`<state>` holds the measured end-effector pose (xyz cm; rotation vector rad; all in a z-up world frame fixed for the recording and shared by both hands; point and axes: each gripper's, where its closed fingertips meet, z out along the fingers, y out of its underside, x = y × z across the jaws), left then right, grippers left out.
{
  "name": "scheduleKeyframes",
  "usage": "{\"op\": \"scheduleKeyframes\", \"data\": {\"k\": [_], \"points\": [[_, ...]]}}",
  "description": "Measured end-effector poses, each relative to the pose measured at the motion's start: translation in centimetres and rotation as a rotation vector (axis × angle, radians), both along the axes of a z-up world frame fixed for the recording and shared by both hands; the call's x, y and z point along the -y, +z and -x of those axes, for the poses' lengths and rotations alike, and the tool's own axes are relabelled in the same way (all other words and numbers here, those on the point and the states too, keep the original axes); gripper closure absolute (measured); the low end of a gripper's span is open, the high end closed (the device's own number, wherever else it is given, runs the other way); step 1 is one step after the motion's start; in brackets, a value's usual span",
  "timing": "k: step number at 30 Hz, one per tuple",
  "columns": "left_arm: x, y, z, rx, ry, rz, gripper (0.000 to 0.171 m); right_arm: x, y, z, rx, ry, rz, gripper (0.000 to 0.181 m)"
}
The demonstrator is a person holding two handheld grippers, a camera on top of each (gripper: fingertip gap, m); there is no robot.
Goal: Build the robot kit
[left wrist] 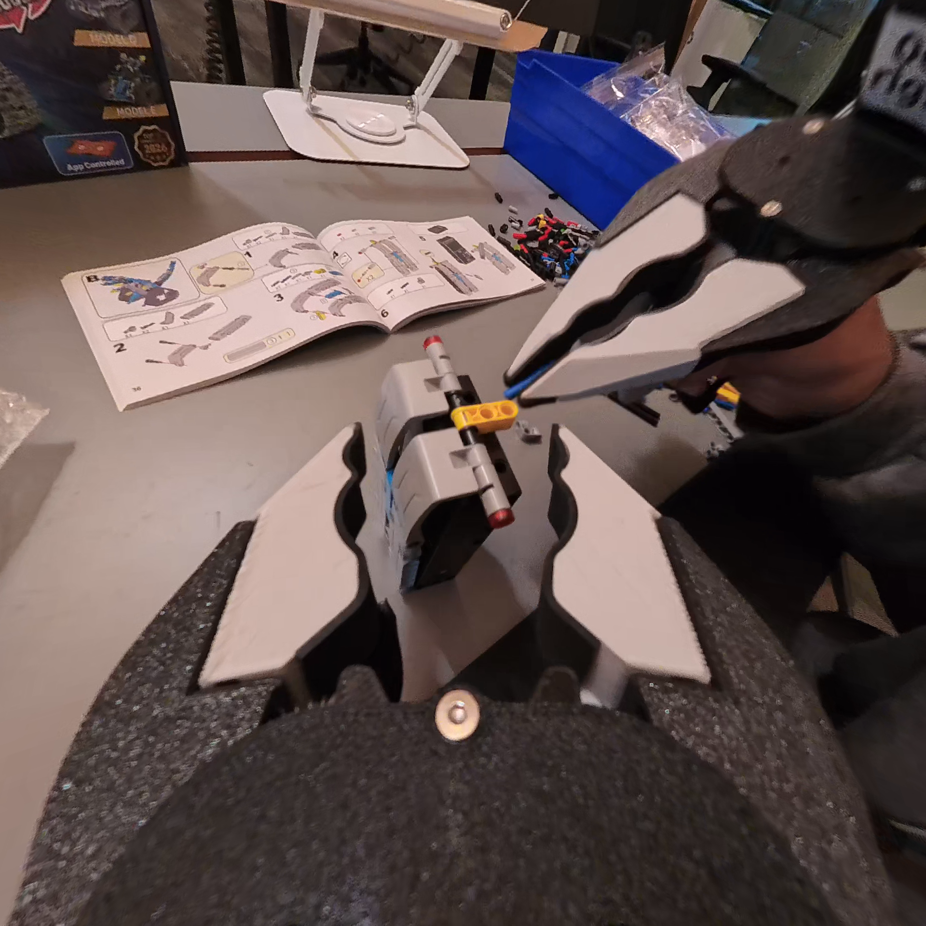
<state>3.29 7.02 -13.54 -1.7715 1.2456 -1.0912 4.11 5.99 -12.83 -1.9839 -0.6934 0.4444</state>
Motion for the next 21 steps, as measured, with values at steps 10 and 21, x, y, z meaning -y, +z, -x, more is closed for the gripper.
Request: {"op": "scheduleKeyframes", "data": {"k": [10,21], "points": [[-0.5,0.0,-0.5,-0.037,0.03,-0.165,0.122,0.3,3.6,1.7,0.193,0.147,0.03,0.178],[-0.4,-0.2,-0.7,-0.024,-0.006,-0.267,0.123,-0.4,1.1,1.9,0.487,0.427,0.241,0.178]]}}
